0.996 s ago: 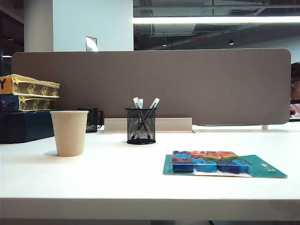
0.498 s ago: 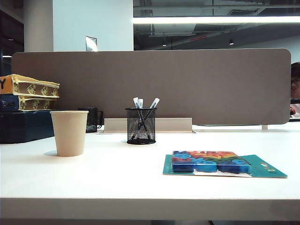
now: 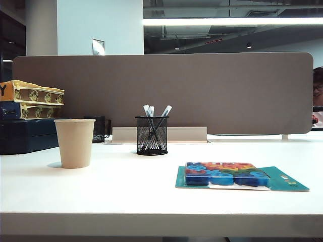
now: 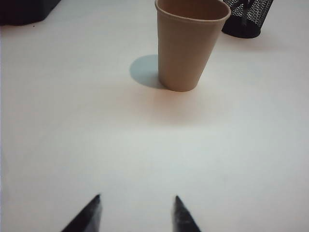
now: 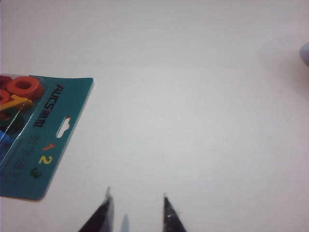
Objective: Pick up one pen and put it in the pen container.
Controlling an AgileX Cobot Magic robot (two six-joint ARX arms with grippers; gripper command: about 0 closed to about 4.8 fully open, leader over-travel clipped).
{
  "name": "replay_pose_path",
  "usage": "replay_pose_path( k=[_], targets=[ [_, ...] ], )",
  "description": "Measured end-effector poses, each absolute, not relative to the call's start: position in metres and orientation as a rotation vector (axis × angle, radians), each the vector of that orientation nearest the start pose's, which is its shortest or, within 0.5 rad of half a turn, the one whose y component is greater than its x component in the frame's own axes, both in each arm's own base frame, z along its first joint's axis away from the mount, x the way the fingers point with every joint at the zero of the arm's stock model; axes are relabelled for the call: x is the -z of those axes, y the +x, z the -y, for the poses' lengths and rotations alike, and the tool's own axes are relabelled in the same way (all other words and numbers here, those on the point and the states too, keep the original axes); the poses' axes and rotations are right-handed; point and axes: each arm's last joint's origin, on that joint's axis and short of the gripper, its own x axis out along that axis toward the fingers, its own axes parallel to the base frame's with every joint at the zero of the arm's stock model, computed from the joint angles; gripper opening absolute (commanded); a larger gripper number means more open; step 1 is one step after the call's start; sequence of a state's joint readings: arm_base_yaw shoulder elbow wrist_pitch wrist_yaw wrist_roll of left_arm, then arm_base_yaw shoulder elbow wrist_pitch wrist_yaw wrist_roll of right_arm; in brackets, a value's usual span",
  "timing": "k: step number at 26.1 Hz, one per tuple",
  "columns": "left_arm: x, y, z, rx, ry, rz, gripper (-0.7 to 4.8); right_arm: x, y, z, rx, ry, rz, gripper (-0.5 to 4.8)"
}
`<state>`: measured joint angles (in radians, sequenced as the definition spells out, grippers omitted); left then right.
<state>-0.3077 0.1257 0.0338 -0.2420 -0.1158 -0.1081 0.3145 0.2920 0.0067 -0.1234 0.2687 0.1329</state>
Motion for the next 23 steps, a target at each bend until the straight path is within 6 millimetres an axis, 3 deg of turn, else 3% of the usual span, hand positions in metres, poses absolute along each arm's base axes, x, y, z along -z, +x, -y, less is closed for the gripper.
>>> replay_pose_path(
  k=[23],
  targets=[
    [-0.145,0.097,0.027,0.174,-0.046,-0.29,1.83,-0.141,0.108,-0.027,-0.026,0.048,-0.282,1.26]
  ],
)
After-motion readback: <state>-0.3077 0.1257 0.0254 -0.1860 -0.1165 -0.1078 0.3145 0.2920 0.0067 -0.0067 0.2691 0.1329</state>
